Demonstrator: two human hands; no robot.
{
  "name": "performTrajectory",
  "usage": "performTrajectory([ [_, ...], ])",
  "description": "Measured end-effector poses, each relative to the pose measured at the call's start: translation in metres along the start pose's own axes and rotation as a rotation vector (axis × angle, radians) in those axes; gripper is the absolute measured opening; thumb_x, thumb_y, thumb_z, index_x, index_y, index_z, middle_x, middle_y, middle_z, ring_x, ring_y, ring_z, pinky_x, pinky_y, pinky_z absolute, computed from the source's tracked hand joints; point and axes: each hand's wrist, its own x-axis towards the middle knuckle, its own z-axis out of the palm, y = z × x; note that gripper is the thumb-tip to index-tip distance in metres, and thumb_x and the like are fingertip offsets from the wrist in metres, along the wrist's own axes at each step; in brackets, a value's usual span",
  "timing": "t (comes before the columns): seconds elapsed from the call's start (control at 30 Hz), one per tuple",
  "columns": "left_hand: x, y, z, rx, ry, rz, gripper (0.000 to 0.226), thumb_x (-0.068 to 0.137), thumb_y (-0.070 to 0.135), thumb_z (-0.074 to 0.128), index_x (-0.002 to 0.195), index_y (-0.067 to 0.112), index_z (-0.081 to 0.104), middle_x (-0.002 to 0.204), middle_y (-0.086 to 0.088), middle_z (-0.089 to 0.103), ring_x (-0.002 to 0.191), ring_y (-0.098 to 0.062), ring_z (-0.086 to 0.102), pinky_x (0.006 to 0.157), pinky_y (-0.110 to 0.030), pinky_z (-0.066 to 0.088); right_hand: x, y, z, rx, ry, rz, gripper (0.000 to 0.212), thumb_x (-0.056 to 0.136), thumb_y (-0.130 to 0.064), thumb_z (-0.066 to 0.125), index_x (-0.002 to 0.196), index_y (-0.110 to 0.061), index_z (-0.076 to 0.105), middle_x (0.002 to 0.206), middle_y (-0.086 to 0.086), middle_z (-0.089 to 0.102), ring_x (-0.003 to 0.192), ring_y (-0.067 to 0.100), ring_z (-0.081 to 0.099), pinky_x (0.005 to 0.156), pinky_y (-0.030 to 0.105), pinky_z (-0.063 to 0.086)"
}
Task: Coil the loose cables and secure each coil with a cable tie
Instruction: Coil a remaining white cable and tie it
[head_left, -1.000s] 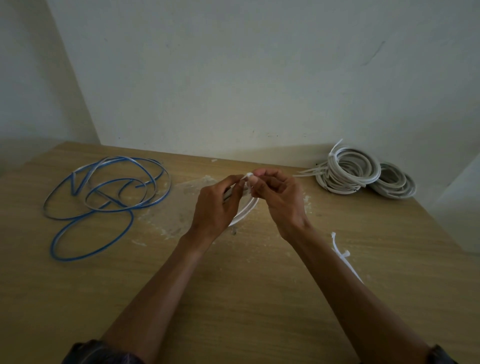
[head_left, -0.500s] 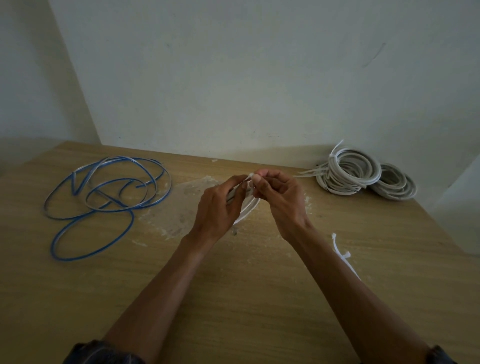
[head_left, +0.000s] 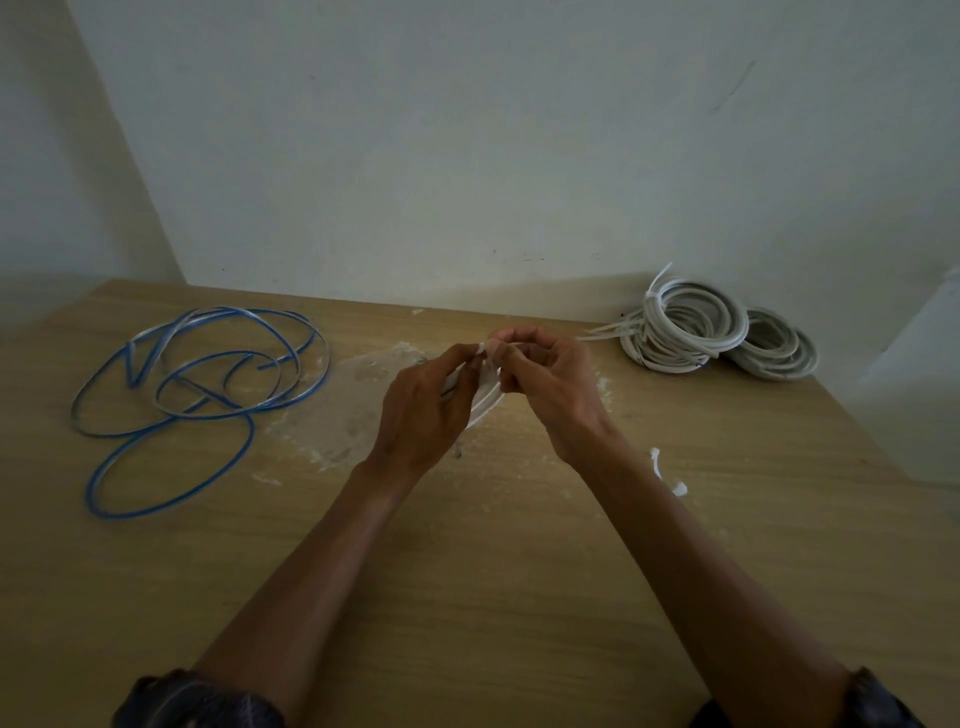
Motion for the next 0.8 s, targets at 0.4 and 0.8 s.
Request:
performTrajectory([
  [0.4,-0.003,-0.004,-0.004,-0.070,0.015,-0.017,0.022,0.107,0.025,0.051,0.119,0.019,0.068,0.072,0.004,0.066,0.057,-0.010,0.059,0.050,-0.040,0.046,-0.023,0.001,0.030,-0.175,0.204,-0.202,0.009,0.096,-0.012,0.066,0.105,-0.011,0.068,0.086,-0.008,0.069,0.079,0.004,0.067,0.072,0.020,0.055],
  [0.8,-0.003,0.000,-0.004,-0.098,-0.010,0.007,0.019,0.107,0.020,0.053,0.118,0.018,0.068,0.086,0.002,0.071,0.075,-0.014,0.069,0.061,-0.041,0.052,-0.022,0.004,0.029,-0.106,0.249,-0.200,0.010,0.096,-0.011,0.067,0.104,-0.004,0.069,0.085,-0.003,0.071,0.077,0.007,0.069,0.071,0.023,0.057],
])
